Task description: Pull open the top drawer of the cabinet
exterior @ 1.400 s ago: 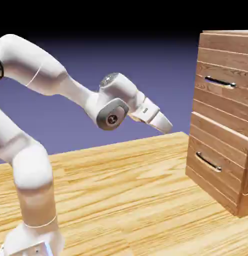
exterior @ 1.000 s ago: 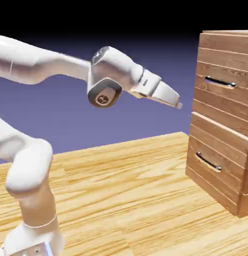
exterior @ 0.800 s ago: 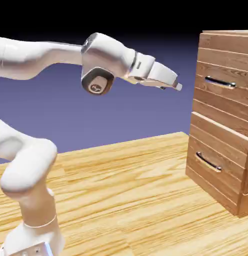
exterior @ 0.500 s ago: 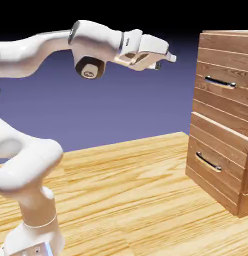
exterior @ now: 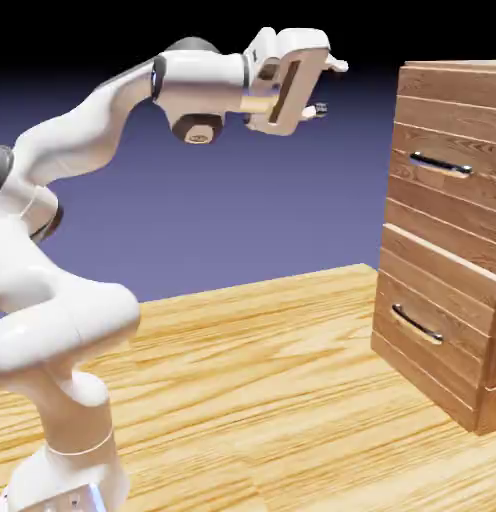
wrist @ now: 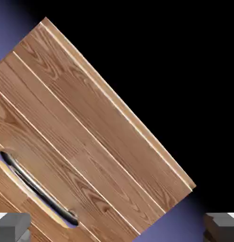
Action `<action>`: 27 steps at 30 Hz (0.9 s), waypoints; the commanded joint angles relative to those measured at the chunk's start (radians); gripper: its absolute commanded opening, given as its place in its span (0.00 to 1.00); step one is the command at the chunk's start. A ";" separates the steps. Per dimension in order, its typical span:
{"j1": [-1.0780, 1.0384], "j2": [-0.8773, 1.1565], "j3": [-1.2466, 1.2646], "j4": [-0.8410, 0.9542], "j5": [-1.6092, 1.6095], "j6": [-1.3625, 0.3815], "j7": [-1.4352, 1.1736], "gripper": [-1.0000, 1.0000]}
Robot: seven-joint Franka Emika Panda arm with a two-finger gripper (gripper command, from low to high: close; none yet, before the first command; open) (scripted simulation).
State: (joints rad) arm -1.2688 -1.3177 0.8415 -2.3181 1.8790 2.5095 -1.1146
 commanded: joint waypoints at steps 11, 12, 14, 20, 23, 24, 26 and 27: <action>-0.326 -0.190 0.214 0.125 0.478 -0.134 -0.472 0.50; -0.356 -0.208 0.234 0.137 0.522 -0.147 -0.515 0.50; -0.415 -0.242 0.273 0.159 0.609 -0.171 -0.601 0.50; -0.549 -0.303 0.348 0.237 0.773 -0.204 -0.754 0.50; -0.623 -0.293 0.361 0.346 0.786 -0.169 -0.739 0.50; -0.648 -0.290 0.365 0.382 0.790 -0.158 -0.734 0.50; -0.649 -0.289 0.365 0.385 0.790 -0.157 -0.733 0.00; -0.649 -0.289 0.365 0.385 0.790 -0.157 -0.733 0.00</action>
State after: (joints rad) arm -1.9181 -1.6071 1.2068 -1.9335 2.6690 2.3524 -1.8478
